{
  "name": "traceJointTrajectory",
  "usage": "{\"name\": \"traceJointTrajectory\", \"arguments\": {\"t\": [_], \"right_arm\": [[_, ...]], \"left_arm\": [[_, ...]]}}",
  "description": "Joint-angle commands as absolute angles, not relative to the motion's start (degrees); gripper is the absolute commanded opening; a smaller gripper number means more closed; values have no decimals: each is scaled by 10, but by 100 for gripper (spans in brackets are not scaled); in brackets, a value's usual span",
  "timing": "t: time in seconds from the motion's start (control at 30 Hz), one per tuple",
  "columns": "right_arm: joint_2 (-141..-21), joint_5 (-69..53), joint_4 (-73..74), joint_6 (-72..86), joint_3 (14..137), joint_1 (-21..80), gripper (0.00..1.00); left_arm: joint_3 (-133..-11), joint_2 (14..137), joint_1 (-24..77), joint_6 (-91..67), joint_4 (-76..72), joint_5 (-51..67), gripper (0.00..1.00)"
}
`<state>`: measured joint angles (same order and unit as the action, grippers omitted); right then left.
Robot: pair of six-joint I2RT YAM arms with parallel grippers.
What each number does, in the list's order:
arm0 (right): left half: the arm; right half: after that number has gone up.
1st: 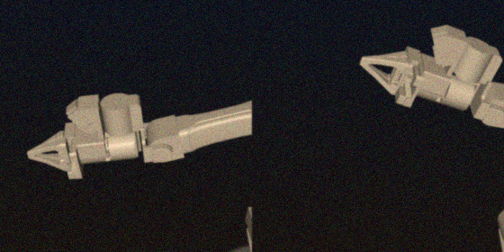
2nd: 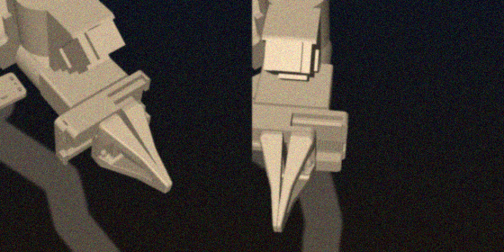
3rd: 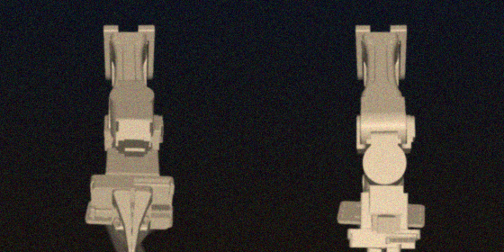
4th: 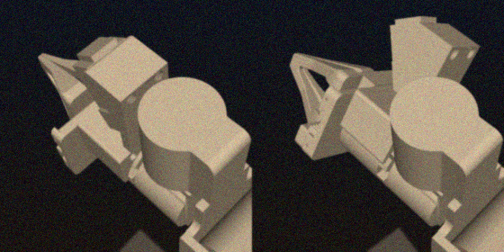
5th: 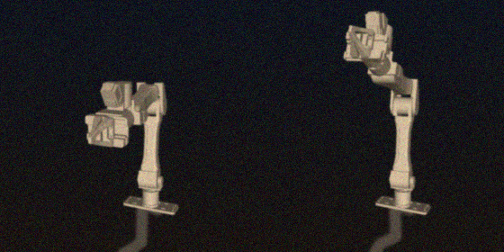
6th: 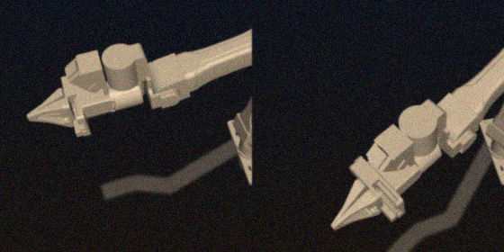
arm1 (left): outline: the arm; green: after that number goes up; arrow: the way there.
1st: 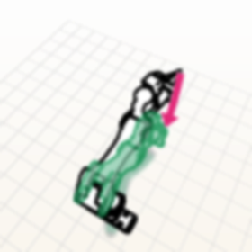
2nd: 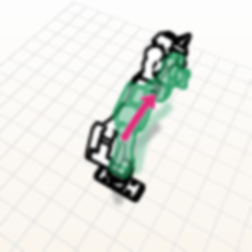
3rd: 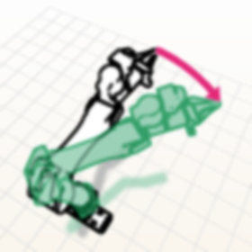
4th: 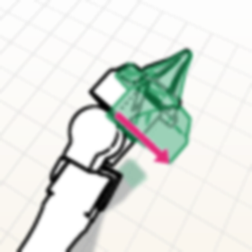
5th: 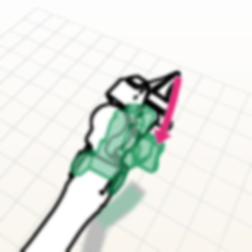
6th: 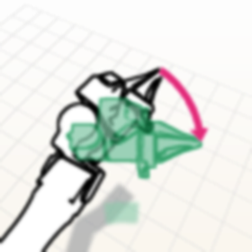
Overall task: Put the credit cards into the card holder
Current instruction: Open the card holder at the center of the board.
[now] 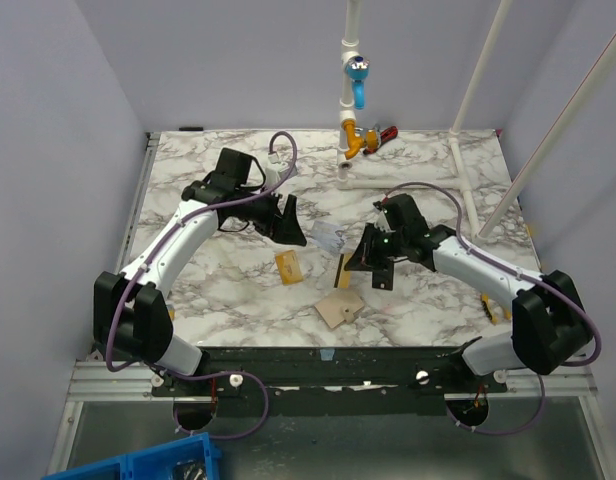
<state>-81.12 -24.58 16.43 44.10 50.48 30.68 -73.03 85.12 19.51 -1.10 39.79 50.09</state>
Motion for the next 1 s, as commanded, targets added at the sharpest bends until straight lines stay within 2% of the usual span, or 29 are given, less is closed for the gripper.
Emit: {"name": "traceJointTrajectory", "arguments": {"t": [0.0,0.47,0.97], "right_arm": [[-807,-171,301,435,507,332,1],[-871,-98,358,461,557,449,1],[-793,-44,419,476,500,453,1]], "left_arm": [[-721,833,194,63,423,420,79],[-697,827,209,78,407,381,77],[-674,804,247,70,395,339,75]]}}
